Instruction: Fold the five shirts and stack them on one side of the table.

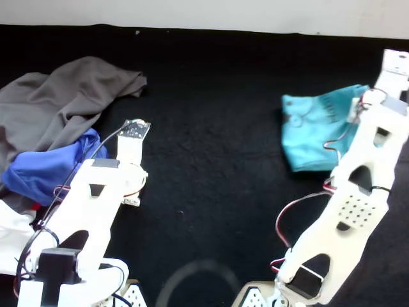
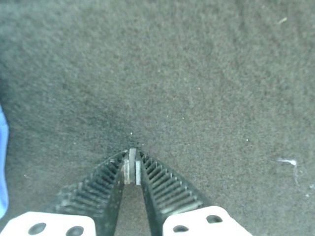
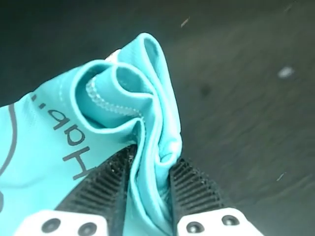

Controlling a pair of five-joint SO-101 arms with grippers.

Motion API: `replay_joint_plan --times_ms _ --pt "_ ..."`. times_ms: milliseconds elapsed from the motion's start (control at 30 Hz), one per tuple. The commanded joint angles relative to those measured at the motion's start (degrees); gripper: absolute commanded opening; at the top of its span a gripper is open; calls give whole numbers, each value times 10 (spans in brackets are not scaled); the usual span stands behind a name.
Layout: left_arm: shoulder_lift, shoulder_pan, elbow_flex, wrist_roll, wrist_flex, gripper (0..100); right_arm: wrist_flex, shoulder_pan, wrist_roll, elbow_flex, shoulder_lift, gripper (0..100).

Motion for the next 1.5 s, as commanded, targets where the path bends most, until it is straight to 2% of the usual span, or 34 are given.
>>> replay_joint_plan --times_ms 0,233,533,600,767,867,1033,1367,1400,1467 --pt "-7 -4 0 -1 -24 9 -44 14 12 -135 73 5" --pt "-7 -4 0 -1 -24 9 -114 14 12 -307 225 5" --pt "-7 -4 0 -1 -24 9 -127 13 11 -332 272 10" --pt "-7 -4 0 -1 -24 9 -105 9 11 -334 256 40" --pt "-7 -4 1 -1 -24 9 -18 1 10 -334 188 211" --pt "-7 -4 2 -1 -24 9 15 2 -1 -334 153 217" --pt "-7 -4 2 -1 -24 9 51 11 -71 -334 95 217" --pt "-14 -8 -7 -4 -20 10 227 5 -74 -334 -48 217" --pt "-17 -13 -19 -4 -12 10 240 5 -72 -334 -64 217" --pt "-37 -41 -55 -4 55 10 269 5 -71 -334 -97 217"
